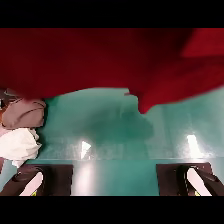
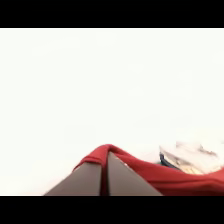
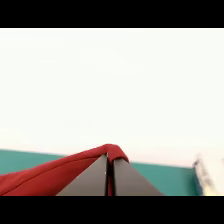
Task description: Fold the shirts.
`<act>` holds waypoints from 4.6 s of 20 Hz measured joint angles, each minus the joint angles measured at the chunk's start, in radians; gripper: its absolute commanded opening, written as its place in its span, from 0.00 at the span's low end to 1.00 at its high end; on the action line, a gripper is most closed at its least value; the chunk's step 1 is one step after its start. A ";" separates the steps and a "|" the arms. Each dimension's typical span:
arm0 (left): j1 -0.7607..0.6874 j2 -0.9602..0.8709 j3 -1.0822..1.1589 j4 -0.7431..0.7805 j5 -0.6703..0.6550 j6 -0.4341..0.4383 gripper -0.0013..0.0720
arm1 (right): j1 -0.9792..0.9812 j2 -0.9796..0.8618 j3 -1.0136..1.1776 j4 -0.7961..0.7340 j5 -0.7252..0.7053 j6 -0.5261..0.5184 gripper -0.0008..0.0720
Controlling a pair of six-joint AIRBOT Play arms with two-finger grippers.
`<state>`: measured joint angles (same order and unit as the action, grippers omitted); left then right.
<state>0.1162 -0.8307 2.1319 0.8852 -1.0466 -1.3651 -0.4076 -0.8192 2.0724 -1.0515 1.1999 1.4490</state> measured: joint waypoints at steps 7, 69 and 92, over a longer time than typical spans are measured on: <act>-0.001 0.004 -0.208 0.190 -0.145 -0.064 0.05 | 0.000 -0.039 -0.040 -0.111 0.156 0.087 0.03; 0.149 -0.481 -1.170 0.187 -0.266 0.120 0.69 | 0.172 -0.564 -0.690 -0.134 0.376 -0.008 0.44; 0.151 -0.353 -1.455 0.043 -0.156 0.166 0.05 | -0.060 -0.235 -1.175 0.012 0.297 -0.094 0.44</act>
<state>0.2672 -1.1835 0.6765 0.9279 -1.2026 -1.1992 -0.4675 -1.0538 0.8978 -1.0393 1.4967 1.3552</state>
